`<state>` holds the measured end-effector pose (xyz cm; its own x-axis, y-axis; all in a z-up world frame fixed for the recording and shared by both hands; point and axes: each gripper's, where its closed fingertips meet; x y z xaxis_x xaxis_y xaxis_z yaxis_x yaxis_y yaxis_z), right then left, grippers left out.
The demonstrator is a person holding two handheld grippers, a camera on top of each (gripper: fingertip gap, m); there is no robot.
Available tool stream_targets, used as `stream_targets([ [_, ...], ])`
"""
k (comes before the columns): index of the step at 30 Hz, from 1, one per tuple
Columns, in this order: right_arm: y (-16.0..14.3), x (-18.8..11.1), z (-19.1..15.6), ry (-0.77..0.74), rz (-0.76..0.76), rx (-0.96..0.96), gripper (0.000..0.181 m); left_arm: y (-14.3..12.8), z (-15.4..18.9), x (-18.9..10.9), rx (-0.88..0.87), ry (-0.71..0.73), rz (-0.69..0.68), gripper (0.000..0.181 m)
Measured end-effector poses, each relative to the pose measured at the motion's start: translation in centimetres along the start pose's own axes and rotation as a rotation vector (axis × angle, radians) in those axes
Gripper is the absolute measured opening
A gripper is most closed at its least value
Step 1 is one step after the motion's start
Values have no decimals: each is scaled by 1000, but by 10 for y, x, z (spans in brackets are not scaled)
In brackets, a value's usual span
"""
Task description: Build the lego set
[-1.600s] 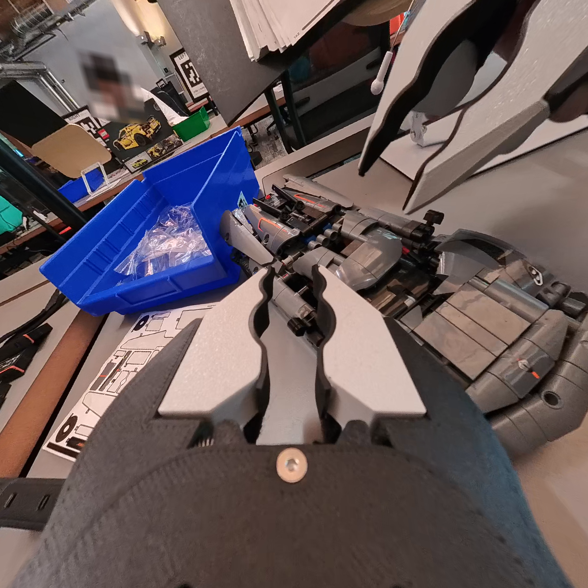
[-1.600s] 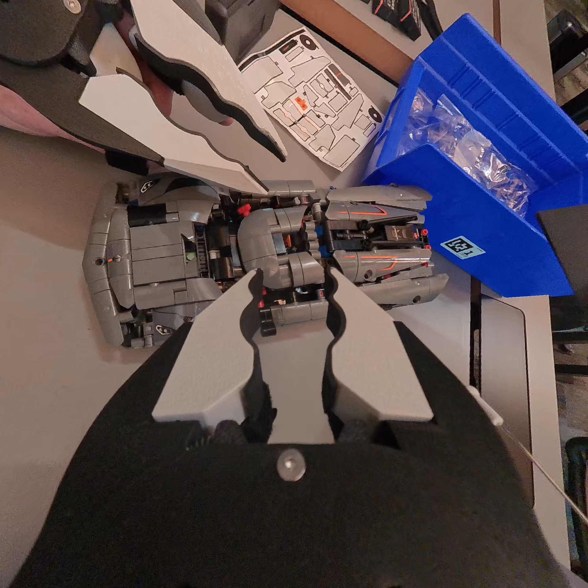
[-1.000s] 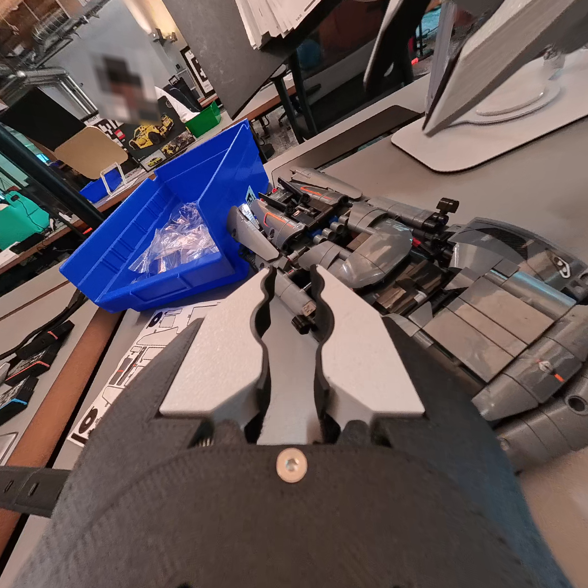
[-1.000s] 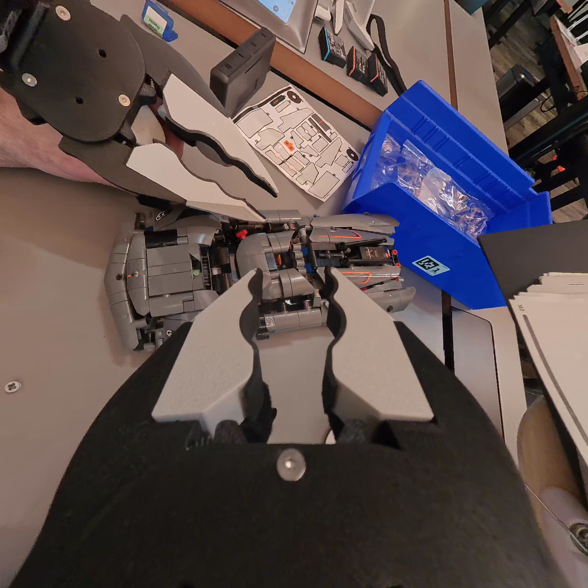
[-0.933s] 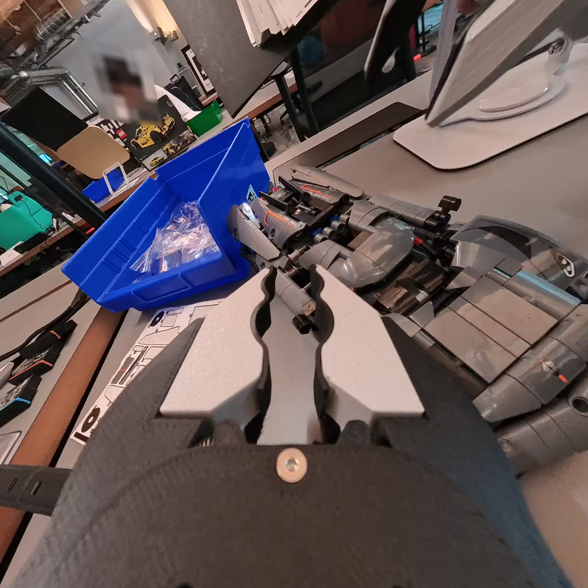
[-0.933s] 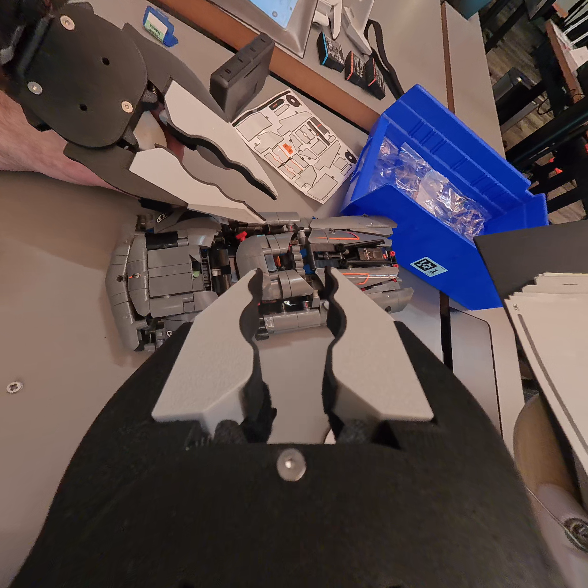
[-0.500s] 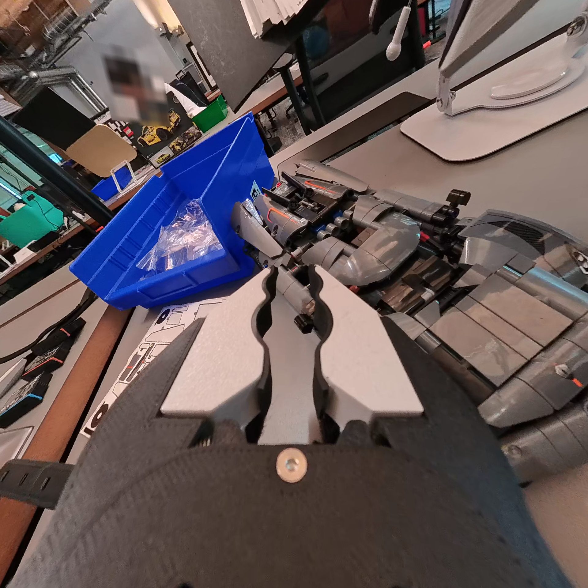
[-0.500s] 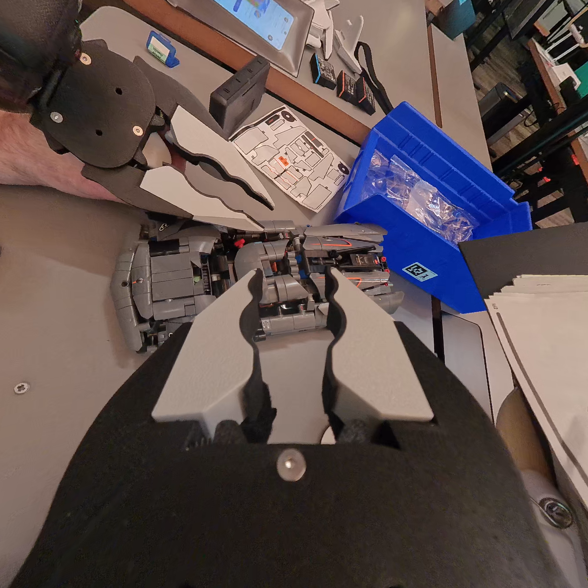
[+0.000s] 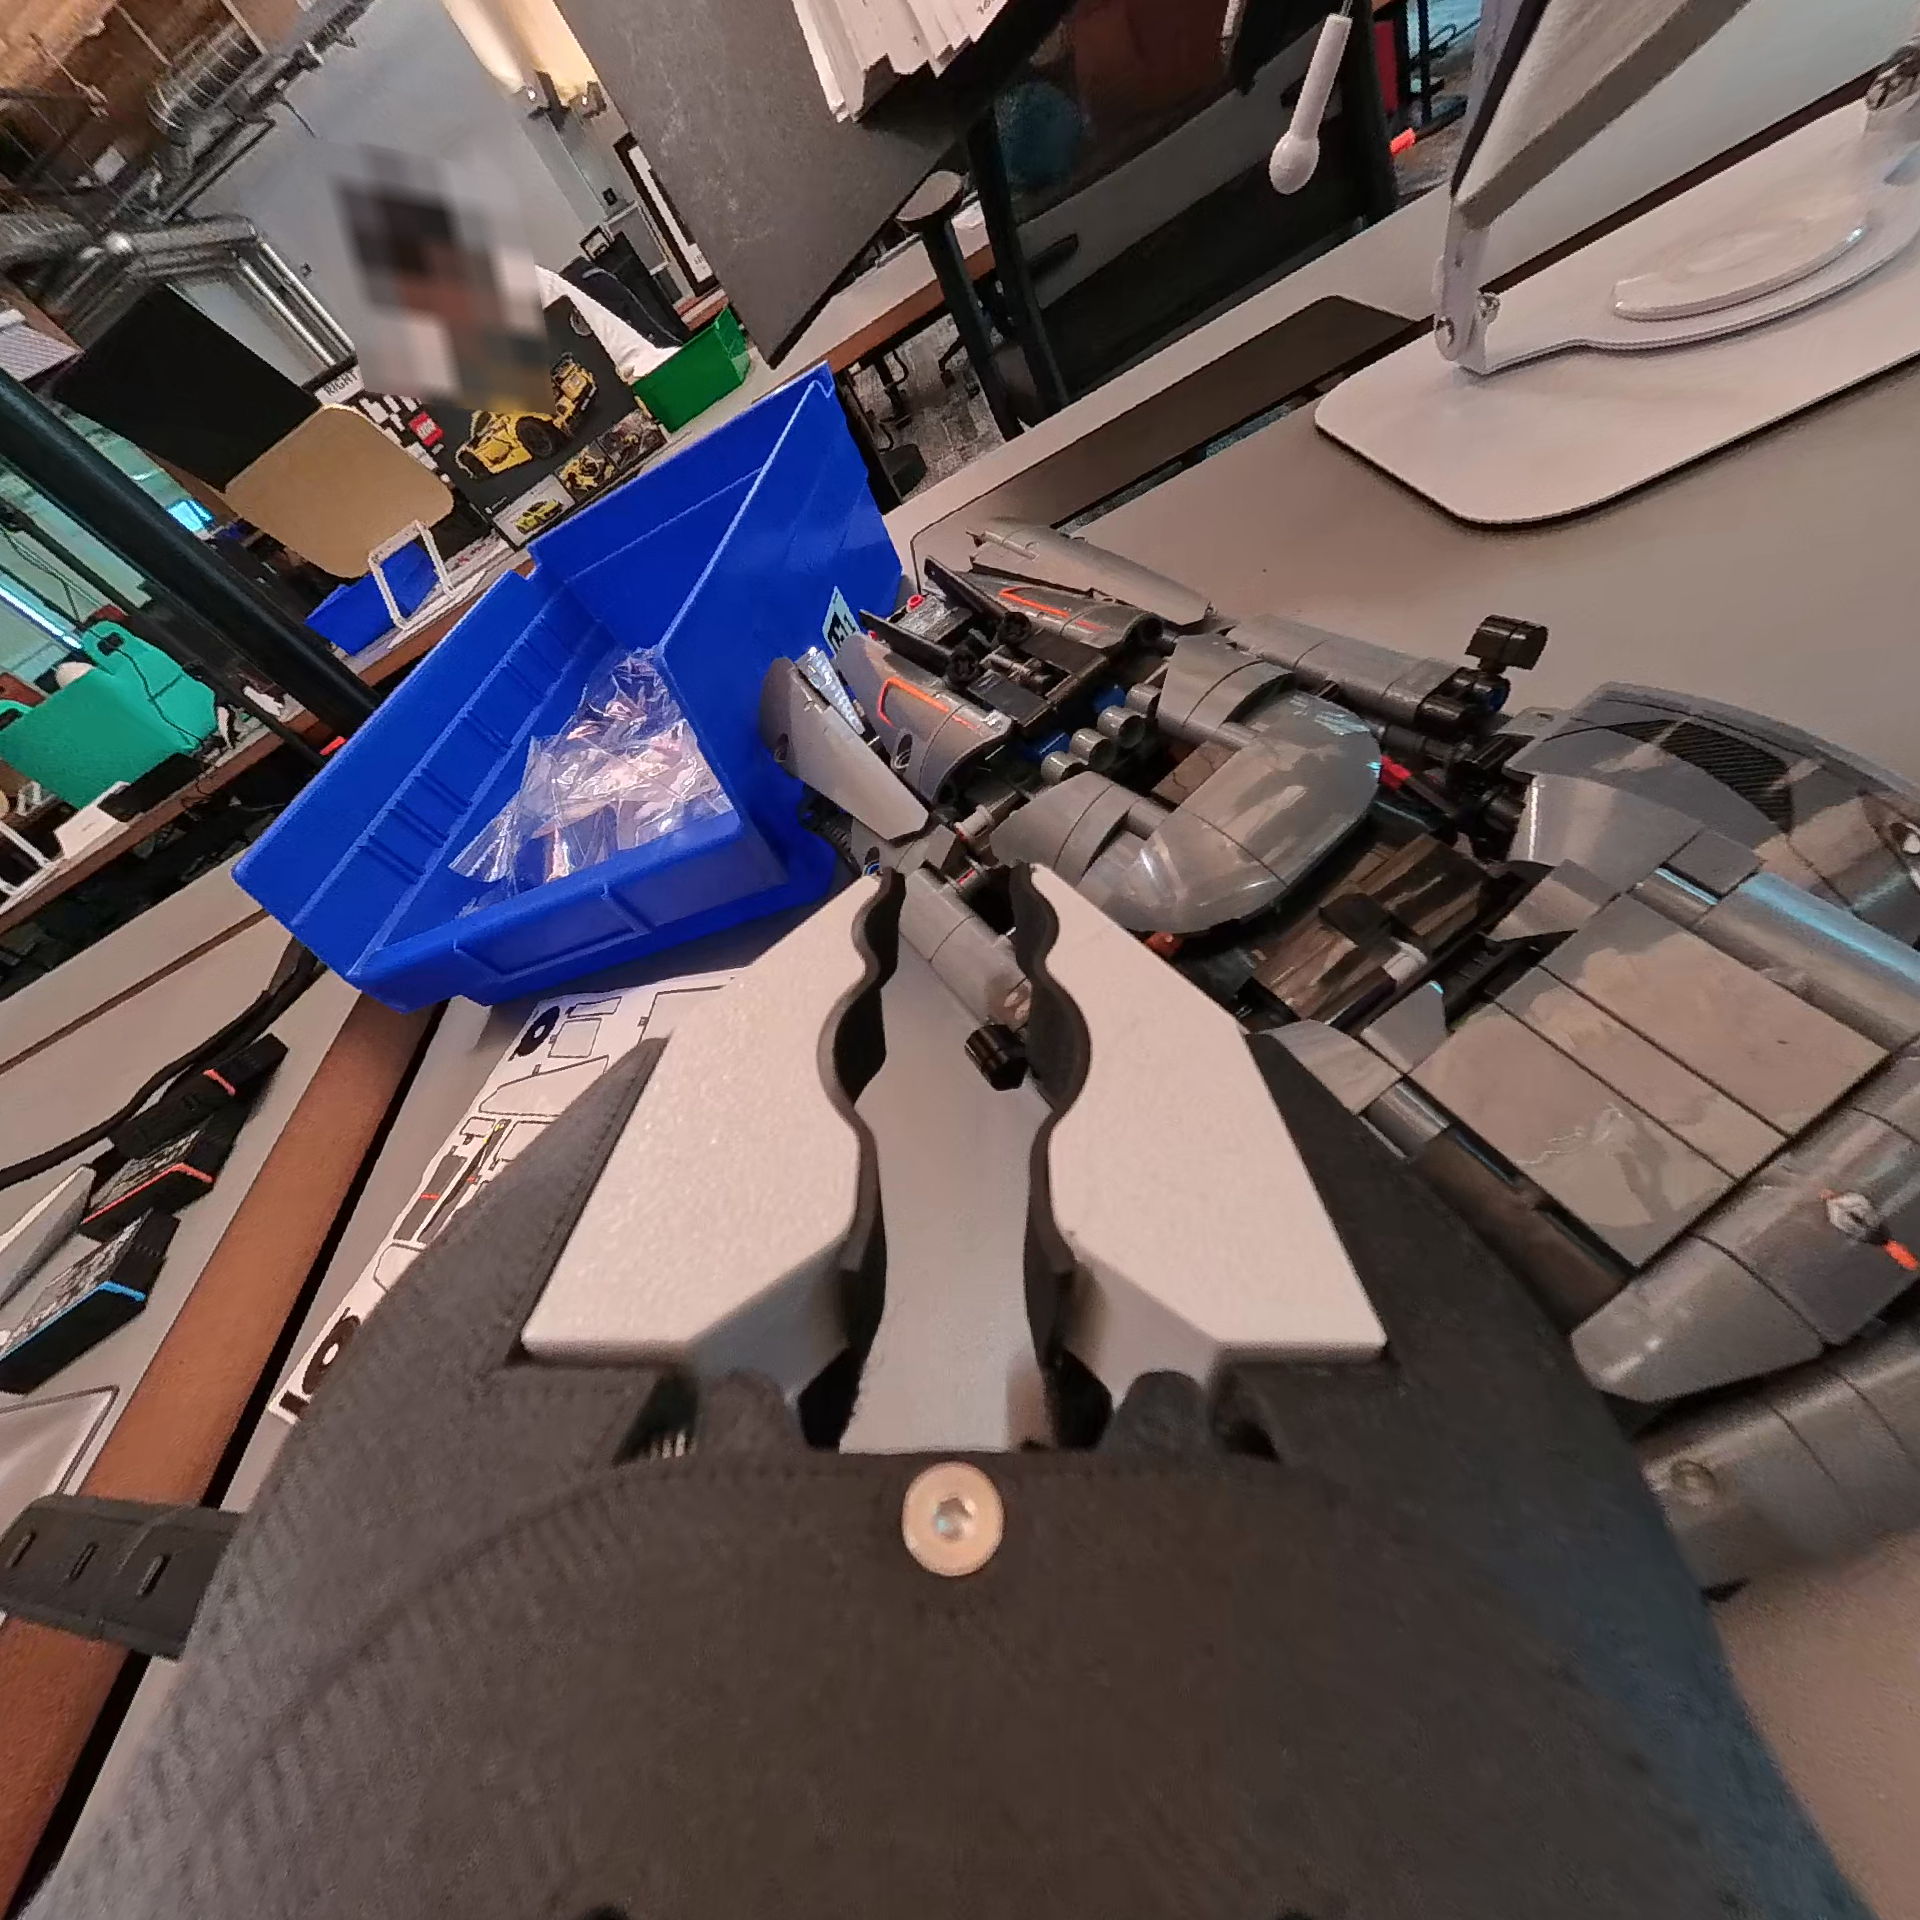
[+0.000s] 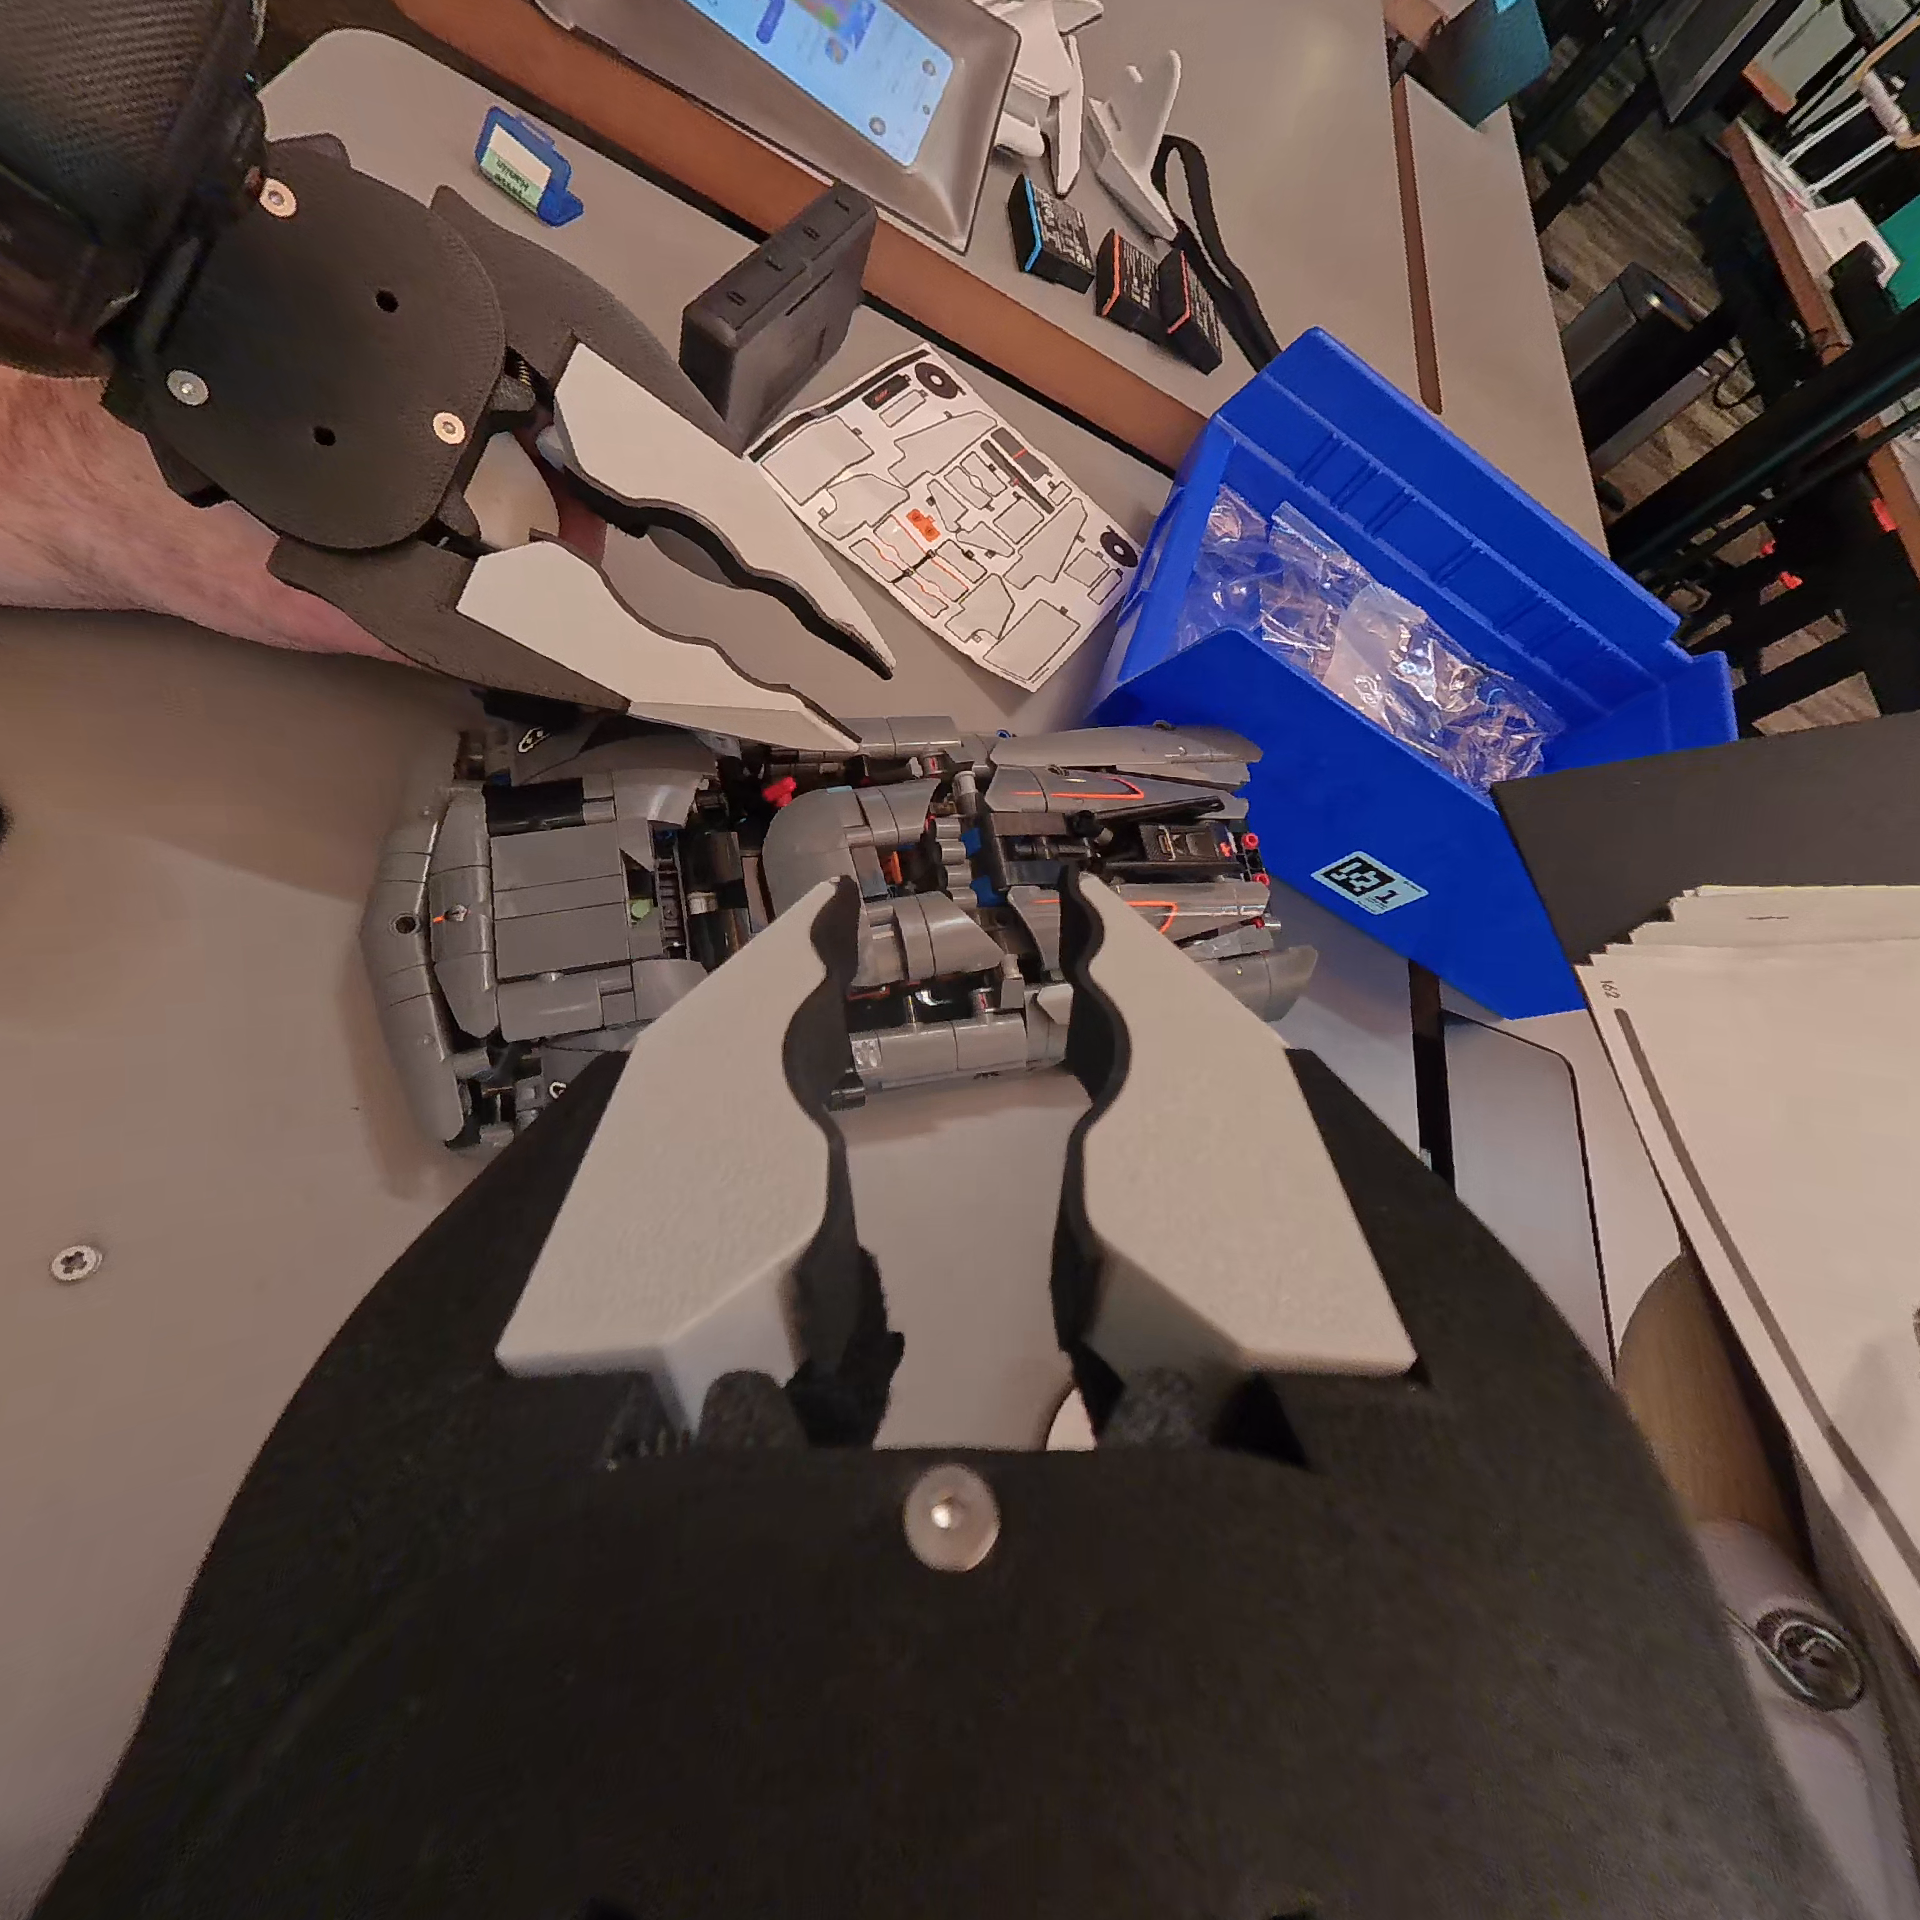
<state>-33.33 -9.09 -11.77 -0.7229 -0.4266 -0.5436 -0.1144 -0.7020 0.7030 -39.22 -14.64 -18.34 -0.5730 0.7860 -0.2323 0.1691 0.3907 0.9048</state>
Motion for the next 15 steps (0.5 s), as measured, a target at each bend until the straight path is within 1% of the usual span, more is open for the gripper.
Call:
stream_targets([
  [15,-1,1,-1,3,-7,-2,37,0,0,0,-2,-1,0,21],
])
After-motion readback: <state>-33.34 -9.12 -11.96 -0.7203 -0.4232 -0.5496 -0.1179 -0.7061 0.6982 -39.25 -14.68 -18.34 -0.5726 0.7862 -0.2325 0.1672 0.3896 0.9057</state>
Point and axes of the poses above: each gripper's, where its closed fingertips meet, x out along the fingers, y out of its top, z = x × y across the jaws, and after that the axes turned 6 degrees about -x, right-handed
